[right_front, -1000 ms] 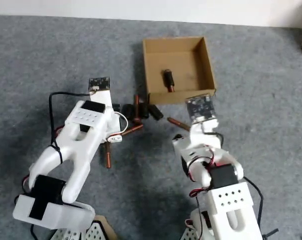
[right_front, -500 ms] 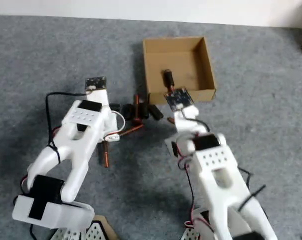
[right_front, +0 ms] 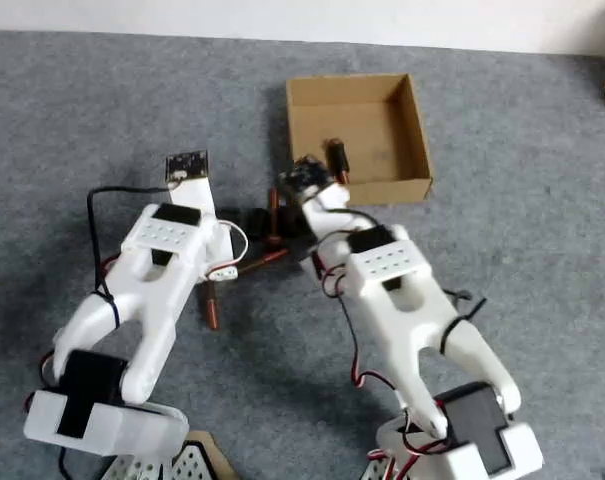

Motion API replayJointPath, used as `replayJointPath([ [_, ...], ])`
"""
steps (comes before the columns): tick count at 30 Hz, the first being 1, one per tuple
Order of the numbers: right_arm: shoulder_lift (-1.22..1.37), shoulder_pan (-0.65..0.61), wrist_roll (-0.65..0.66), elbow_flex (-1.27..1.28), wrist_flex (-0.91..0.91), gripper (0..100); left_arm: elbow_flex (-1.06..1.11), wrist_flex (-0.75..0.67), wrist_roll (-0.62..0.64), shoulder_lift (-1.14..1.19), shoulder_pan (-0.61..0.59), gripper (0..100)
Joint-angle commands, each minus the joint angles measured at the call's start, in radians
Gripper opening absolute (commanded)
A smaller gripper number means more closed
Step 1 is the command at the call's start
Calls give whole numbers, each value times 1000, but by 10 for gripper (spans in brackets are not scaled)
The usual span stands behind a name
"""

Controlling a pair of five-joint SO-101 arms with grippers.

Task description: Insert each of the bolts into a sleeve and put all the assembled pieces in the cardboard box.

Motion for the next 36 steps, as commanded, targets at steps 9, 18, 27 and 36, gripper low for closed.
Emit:
replayJointPath([
  [9, 4, -143, 6, -58, -145, 283, -35, -25, -8, -59, -71, 5],
  [18, 5, -142, -66, -77, -197, 283, -44, -25, -8, -59, -82, 5],
  [27, 5, -140, -64, -76, -236, 283, -47, -25, -9, -59, -108, 5],
  [36, 53, -139, -64, -18, -334, 283, -47, -25, -9, -59, -108, 5],
])
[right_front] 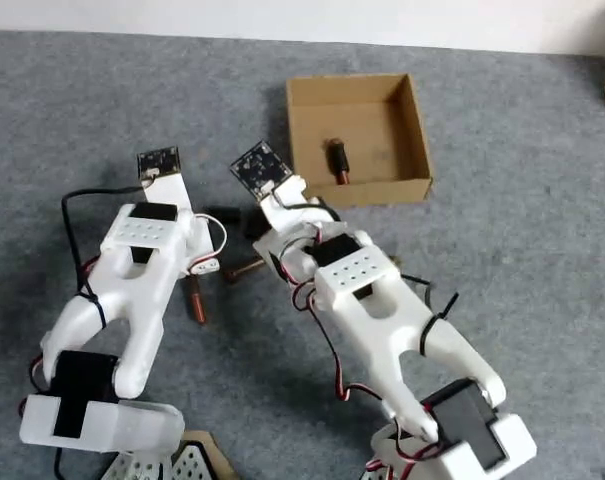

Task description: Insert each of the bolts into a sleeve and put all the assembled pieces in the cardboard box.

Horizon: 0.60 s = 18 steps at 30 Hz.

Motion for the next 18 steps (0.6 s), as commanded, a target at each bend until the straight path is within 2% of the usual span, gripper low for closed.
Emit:
replayJointPath([
  [1, 27, -4, -11, -5, -30, 283, -47, -14, -9, -58, -7, 5],
  [18, 280, 24, -3, -193, -25, 271, -44, -14, -9, -58, -1, 5],
])
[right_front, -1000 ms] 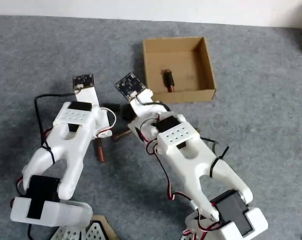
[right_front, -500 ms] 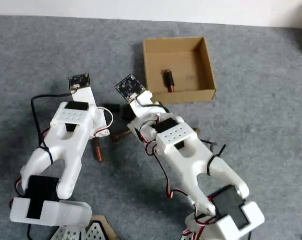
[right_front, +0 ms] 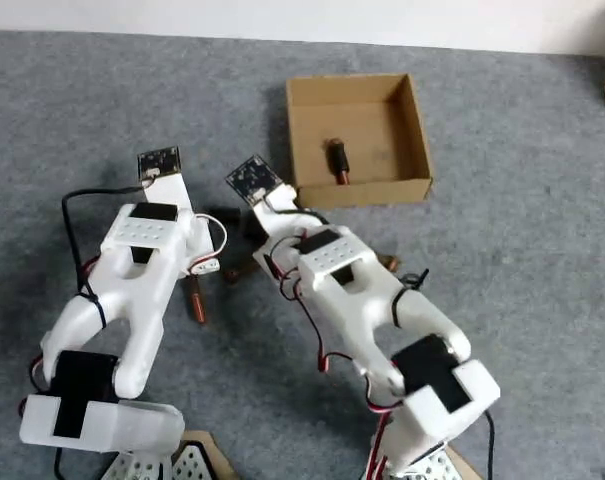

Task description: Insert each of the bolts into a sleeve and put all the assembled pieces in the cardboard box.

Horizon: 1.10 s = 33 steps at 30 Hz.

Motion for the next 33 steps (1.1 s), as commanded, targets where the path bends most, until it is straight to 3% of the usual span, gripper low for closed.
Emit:
replayJointPath([
  [1, 18, 36, -3, -73, -15, 254, -44, -14, -9, -58, -1, 5],
  [8, 28, 68, -3, -79, -16, 91, -44, -14, -9, -58, -1, 5],
  [33, 33, 133, -5, -84, -13, 92, -45, -14, -58, -58, -1, 5],
])
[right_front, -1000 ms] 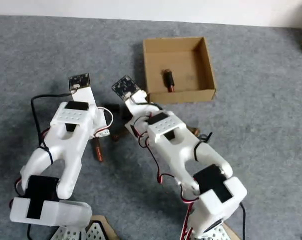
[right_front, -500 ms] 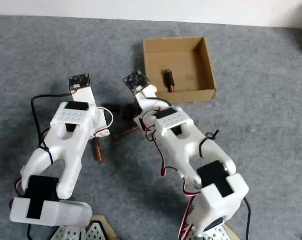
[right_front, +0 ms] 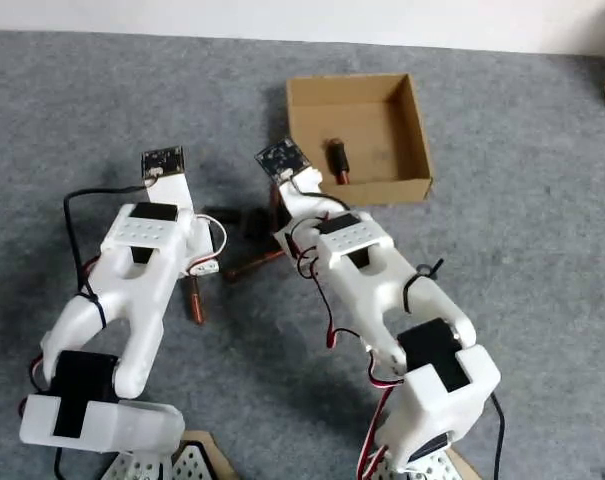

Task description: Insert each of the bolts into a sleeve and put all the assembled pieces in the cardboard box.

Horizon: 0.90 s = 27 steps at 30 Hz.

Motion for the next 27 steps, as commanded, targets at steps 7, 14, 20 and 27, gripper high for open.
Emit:
replayJointPath([
  [7, -87, 10, -5, -36, 39, 170, -45, -14, -12, -58, -1, 5],
  [14, -105, 15, -5, -36, 45, 171, -45, -15, -12, -58, -1, 5],
  [20, -130, 8, 58, -36, 90, 171, -45, -17, -15, -58, -1, 5],
  [27, -154, 15, 81, -36, 90, 171, -45, -17, -15, -56, -1, 5],
])
